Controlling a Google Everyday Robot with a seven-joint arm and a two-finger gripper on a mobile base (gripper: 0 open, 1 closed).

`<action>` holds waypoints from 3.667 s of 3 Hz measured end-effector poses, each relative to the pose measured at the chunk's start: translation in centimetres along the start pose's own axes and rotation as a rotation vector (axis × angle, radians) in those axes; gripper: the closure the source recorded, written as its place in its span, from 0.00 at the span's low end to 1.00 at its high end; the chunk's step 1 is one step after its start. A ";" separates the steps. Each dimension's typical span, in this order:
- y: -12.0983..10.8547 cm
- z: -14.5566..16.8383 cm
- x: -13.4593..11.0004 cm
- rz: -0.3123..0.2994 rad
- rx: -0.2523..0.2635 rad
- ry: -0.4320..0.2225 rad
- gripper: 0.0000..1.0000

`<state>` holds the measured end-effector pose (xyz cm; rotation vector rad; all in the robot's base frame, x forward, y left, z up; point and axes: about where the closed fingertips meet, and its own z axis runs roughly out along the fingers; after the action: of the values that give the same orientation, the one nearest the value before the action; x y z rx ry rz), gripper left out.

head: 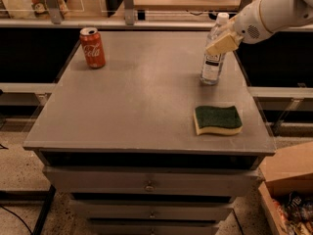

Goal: Move blue plastic bottle near coke can

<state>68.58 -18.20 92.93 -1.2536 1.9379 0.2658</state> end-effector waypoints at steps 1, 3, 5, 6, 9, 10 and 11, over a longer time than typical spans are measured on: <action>0.1 0.3 0.0 0.000 -0.005 0.000 0.85; 0.1 0.3 -0.3 0.000 -0.009 -0.005 1.00; 0.1 0.3 -0.3 0.000 -0.009 -0.005 1.00; 0.1 0.3 -0.3 0.000 -0.009 -0.006 1.00; -1.2 -1.2 -10.0 -0.032 -0.177 -0.364 1.00; -1.7 -3.9 -14.0 -0.086 -0.140 -0.440 1.00; -1.4 -4.6 -16.9 -0.153 -0.068 -0.412 1.00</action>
Offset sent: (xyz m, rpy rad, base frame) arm 0.0006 0.0095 0.0023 0.0372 -0.0030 0.0177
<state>70.67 -10.00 108.35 -1.2689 1.4860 0.4738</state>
